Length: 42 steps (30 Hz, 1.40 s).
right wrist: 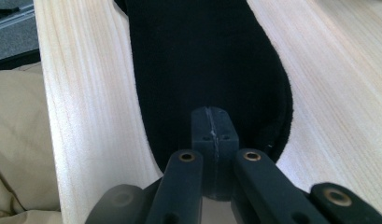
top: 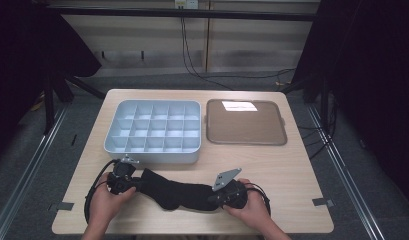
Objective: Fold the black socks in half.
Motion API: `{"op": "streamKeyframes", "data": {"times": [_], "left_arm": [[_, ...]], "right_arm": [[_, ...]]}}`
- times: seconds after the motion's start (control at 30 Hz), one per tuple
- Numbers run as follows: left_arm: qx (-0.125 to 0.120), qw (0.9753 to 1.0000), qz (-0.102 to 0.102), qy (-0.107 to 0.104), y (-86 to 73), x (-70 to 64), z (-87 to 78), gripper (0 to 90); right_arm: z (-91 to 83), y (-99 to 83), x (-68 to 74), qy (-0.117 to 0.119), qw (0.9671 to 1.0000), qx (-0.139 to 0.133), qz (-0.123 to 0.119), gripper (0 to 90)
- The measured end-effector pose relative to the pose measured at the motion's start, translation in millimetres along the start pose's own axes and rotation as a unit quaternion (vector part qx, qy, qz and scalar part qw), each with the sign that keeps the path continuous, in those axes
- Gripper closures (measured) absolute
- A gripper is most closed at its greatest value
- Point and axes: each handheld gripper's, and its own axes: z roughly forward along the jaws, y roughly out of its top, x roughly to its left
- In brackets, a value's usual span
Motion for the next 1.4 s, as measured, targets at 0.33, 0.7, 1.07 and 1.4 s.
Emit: {"op": "streamKeyframes", "data": {"times": [0.33, 0.7, 1.07, 1.4], "left_arm": [[0.017, 0.9997, -0.011, -0.014, 6.3, -0.9, -9.3, 77.9], [-0.002, 0.9993, -0.015, -0.035, 15.5, -6.4, -27.9, 77.9], [-0.011, 0.9992, 0.001, -0.04, 23.1, -14.6, -36.7, 77.9], [-0.018, 0.9981, 0.023, -0.054, 33.1, -32.4, -47.1, 77.8]], "right_arm": [[-0.7, -1.5, -2.1, 0.006, 1.0, -0.002, 0.006, 90.0], [0.5, -1.1, -2.7, 0.011, 0.9998, -0.006, 0.013, 90.0], [2.0, 1.7, -2.2, 0.012, 0.9999, -0.003, 0.008, 90.0], [3.9, 4.4, -1.7, 0.011, 0.9999, -0.001, 0.002, 90.0]]}}
